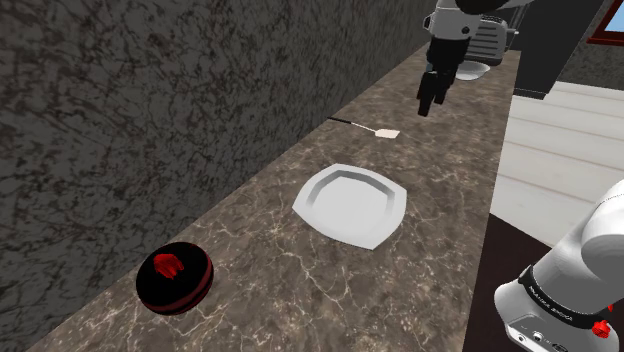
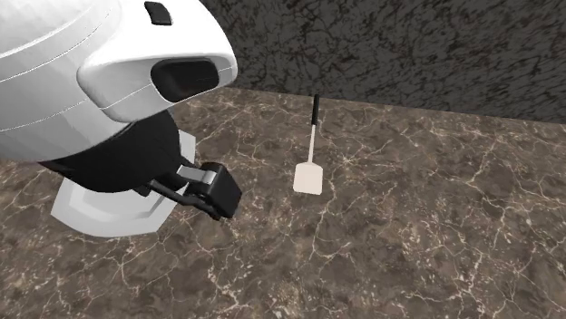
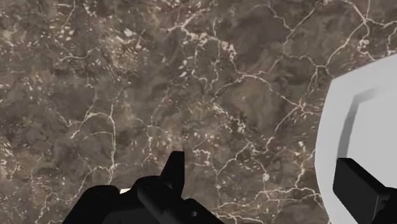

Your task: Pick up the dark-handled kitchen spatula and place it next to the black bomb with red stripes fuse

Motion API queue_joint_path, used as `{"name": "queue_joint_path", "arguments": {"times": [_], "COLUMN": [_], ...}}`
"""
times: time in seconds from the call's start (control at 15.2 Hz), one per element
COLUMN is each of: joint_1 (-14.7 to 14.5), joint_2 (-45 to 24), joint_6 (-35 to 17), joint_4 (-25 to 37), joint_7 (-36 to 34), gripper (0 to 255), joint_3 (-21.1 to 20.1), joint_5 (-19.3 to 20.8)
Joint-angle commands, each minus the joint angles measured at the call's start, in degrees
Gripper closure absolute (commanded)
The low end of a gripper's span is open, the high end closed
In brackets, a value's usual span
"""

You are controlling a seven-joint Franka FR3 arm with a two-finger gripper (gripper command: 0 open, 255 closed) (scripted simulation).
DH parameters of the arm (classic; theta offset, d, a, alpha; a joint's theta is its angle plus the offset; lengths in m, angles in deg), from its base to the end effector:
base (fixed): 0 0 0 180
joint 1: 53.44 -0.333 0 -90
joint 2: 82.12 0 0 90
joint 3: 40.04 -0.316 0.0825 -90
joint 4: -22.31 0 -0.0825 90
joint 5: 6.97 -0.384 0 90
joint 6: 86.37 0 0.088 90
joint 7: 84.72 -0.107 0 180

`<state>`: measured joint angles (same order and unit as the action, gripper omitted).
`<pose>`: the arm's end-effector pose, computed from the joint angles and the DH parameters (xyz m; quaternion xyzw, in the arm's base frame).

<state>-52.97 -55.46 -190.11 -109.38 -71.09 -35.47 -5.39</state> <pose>0.4080 -0.0416 0.5229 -0.9965 -0.0827 0.0110 0.0063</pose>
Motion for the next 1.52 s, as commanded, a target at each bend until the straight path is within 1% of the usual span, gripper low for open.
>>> {"name": "queue_joint_path", "arguments": {"times": [0.0,0.4,0.73,1.12,1.45], "joint_1": [0.0,-0.1,0.1,1.2,2.5], "joint_2": [-3.8,-16.3,-26.9,-40.1,-51.5], "joint_6": [-3.2,-10.3,-14.3,-16.7,-16.4], "joint_4": [1.1,7.6,15.1,26.8,39.3], "joint_7": [1.5,5.8,9.5,13.6,16.4], "gripper": [0,0,0,0,0], "joint_3": [0.8,2.7,3.6,3.7,3.1], "joint_5": [0.0,-1.0,-2.8,-5.4,-7.3]}}
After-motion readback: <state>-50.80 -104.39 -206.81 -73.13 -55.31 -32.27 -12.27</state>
